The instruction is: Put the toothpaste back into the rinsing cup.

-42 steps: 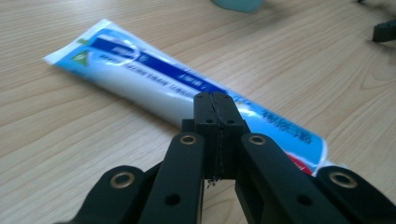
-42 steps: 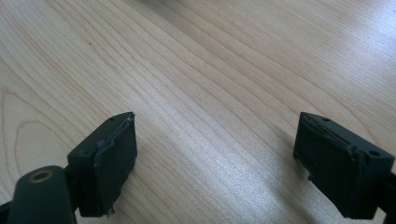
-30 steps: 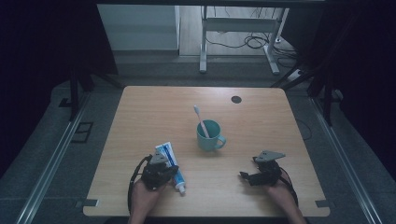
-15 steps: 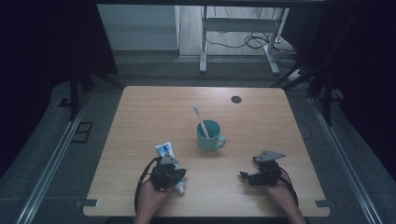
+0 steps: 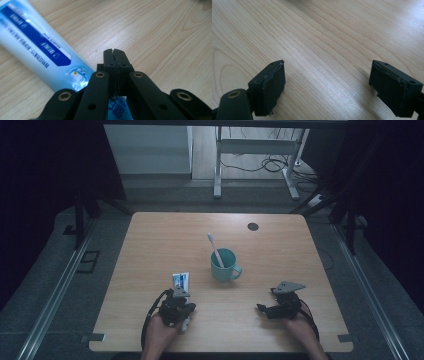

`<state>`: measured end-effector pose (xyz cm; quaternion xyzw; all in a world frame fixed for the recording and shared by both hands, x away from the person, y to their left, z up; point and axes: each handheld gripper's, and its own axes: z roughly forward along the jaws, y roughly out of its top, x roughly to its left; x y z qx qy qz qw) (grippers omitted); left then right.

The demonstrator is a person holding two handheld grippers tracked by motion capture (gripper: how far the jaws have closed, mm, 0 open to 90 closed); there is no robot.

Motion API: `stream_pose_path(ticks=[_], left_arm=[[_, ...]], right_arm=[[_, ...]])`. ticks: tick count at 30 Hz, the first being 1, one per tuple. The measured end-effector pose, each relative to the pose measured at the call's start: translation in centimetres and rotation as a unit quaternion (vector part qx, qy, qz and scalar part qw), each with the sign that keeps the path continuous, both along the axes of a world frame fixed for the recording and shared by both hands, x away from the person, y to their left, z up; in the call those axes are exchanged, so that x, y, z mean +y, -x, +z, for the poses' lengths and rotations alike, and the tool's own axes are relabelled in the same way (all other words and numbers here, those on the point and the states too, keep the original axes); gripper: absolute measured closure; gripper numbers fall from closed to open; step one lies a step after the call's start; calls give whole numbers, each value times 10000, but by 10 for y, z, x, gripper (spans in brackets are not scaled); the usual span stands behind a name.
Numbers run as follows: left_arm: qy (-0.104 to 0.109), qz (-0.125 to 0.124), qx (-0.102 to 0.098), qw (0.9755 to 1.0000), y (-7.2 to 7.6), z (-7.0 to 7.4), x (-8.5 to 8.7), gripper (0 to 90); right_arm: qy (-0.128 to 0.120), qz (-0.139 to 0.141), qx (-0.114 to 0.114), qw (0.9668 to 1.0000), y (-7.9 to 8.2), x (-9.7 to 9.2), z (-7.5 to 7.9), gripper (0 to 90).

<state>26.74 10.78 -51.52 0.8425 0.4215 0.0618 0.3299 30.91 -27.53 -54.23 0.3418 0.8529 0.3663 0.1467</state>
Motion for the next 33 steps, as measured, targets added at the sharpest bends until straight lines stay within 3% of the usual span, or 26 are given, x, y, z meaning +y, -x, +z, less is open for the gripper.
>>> stream_pose_path(ticks=[10, 22, 33], left_arm=[[42, 127, 52, 9999, 2, -4, 17, 878], [-131, 169, -51, 9998, 4, 0, 22, 838], [22, 365, -144, 9992, 5, 3, 36, 849]], right_arm=[[2, -2, -2, 10000, 0, 0, 0, 136], [4, -3, -5, 10000, 0, 0, 0, 136], [4, -7, -4, 10000, 0, 0, 0, 136]])
